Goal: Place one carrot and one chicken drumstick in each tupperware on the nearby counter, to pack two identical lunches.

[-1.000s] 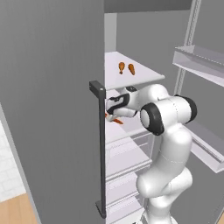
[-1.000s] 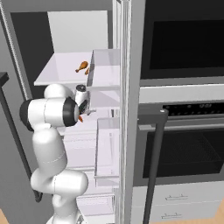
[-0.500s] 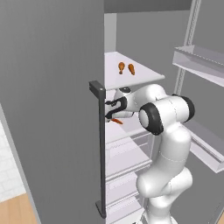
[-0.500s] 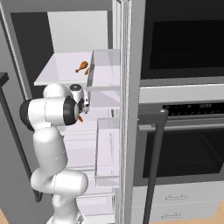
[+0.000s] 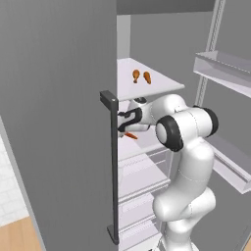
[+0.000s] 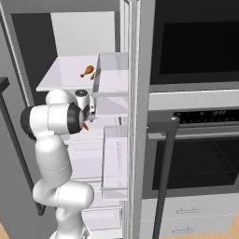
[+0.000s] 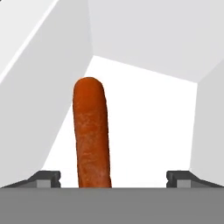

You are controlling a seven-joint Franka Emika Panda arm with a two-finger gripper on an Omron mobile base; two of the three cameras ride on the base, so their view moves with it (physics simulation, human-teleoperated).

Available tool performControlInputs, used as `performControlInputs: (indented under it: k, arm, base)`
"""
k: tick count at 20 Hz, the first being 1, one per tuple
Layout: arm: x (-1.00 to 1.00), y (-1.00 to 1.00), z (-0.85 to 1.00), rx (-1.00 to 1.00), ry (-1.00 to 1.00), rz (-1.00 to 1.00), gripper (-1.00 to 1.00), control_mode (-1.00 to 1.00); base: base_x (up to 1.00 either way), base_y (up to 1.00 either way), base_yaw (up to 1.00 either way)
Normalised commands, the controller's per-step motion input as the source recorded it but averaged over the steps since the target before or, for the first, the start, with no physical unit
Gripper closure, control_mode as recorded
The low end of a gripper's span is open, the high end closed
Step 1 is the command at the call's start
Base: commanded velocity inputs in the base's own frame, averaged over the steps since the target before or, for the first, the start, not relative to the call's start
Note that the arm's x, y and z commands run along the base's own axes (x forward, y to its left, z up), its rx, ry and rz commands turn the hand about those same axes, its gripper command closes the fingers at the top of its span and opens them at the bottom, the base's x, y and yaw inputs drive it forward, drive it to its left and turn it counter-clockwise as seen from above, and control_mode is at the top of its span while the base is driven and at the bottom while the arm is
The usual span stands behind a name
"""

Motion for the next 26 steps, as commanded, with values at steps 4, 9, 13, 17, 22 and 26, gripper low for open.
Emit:
performControlInputs:
  k: [4, 9, 13, 17, 22, 26]
  arm:
    - [-0.62, -0.03, -0.18, 0.01, -0.03, 0.0, -1.0, -1.0]
    - [-0.16, -0.12, -0.29, 0.0, 0.0, 0.0, -1.0, -1.0]
    - [0.02, -0.04, -0.22, 0.0, 0.0, 0.0, -1.0, -1.0]
    - [0.11, 0.0, -0.2, 0.0, 0.0, 0.0, -1.0, -1.0]
    - [0.04, 0.0, -0.32, 0.01, 0.0, 0.0, -1.0, -1.0]
    - [0.0, 0.0, -0.37, 0.04, 0.0, 0.0, 1.0, -1.0]
  base:
    - [0.0, 0.0, 0.0]
    - [0.0, 0.0, 0.0]
    - [0.0, 0.0, 0.0]
    - [0.0, 0.0, 0.0]
    - [0.0, 0.0, 0.0]
    - [0.0, 0.0, 0.0]
